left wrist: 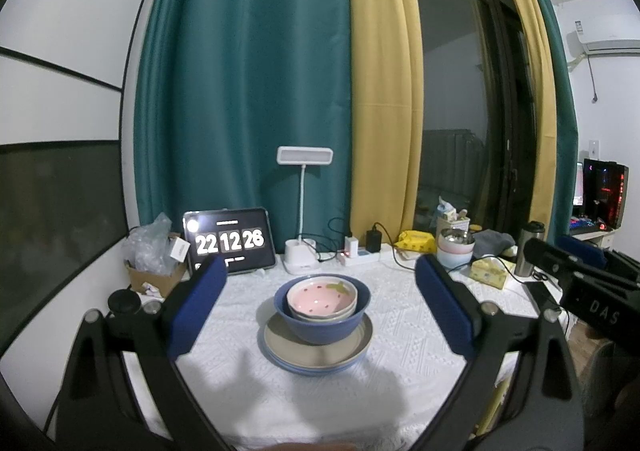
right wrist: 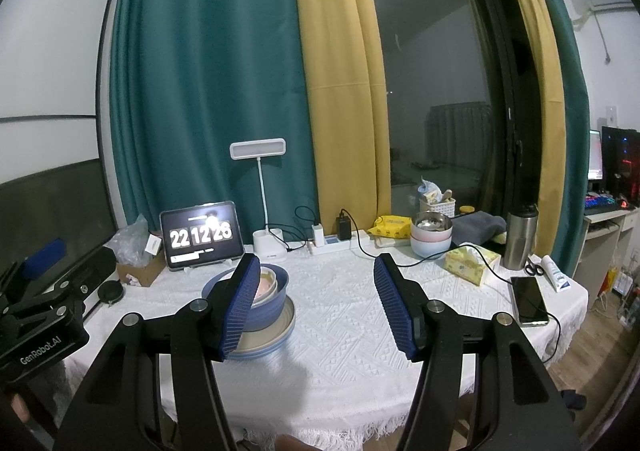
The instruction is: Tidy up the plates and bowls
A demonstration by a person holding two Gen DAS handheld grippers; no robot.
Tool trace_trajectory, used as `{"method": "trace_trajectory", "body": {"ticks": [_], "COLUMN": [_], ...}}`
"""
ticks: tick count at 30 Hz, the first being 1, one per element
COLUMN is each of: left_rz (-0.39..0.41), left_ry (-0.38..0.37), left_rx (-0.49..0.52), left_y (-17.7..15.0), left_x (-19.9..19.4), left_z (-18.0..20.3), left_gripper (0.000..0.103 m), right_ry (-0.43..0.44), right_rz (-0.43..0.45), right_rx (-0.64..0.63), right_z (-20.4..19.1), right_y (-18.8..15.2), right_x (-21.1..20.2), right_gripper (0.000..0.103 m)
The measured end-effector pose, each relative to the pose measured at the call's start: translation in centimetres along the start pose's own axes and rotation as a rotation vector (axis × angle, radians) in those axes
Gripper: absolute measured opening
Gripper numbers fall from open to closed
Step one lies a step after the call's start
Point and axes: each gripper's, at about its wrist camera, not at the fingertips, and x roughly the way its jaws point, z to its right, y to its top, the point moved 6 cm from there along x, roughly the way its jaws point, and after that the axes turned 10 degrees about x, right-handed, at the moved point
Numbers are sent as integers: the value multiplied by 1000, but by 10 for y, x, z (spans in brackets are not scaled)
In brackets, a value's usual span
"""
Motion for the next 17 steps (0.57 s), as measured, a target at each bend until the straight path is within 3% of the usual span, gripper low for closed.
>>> {"method": "trace_trajectory", "body": {"ticks": [17], "left_rz": [-2], "left_ry": [-8], "left_rx": [-1], "left_y": [-2], "left_x": [3], "left_z": [4], "left_gripper": [96], "right_ry": [0], "right_rz": [-3], "right_rx": [2], "right_z": [1], "right_y": [0], "right_x": [1], "right_gripper": [63]}}
